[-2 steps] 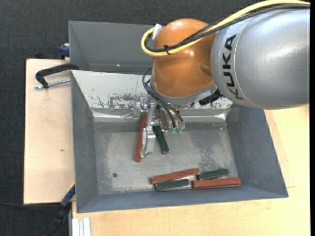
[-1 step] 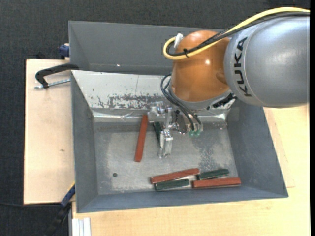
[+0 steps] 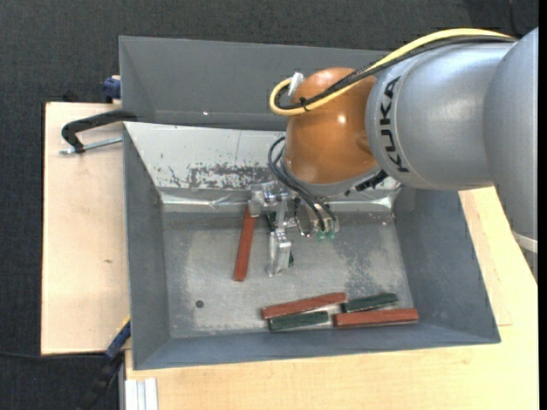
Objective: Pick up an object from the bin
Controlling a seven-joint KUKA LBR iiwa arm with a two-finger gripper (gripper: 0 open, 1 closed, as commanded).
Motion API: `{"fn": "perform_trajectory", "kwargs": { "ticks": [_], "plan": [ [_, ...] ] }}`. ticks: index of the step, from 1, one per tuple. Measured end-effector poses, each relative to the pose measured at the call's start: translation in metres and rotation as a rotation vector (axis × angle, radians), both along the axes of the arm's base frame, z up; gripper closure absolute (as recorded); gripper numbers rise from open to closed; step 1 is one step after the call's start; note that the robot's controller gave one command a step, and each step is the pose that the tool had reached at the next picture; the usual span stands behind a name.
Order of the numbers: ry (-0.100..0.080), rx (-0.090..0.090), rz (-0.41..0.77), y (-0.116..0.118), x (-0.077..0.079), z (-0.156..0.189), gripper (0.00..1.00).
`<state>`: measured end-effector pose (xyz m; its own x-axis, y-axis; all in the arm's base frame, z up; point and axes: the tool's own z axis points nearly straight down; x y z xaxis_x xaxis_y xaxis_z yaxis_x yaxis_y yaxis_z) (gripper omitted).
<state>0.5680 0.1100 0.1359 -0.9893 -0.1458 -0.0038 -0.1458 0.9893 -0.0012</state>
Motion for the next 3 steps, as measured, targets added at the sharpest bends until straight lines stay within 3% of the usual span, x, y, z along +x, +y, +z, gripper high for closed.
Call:
{"fn": "perform_trajectory", "kwargs": {
  "ticks": [1,2,3],
  "plan": [
    [0.000,0.001,0.305,0.019,-0.004,-0.052,0.00],
    [-0.003,0.001,0.696,0.035,0.017,-0.049,1.00],
    [-0.002,0.002,0.696,0.035,0.017,-0.049,1.00]
  ]
}}
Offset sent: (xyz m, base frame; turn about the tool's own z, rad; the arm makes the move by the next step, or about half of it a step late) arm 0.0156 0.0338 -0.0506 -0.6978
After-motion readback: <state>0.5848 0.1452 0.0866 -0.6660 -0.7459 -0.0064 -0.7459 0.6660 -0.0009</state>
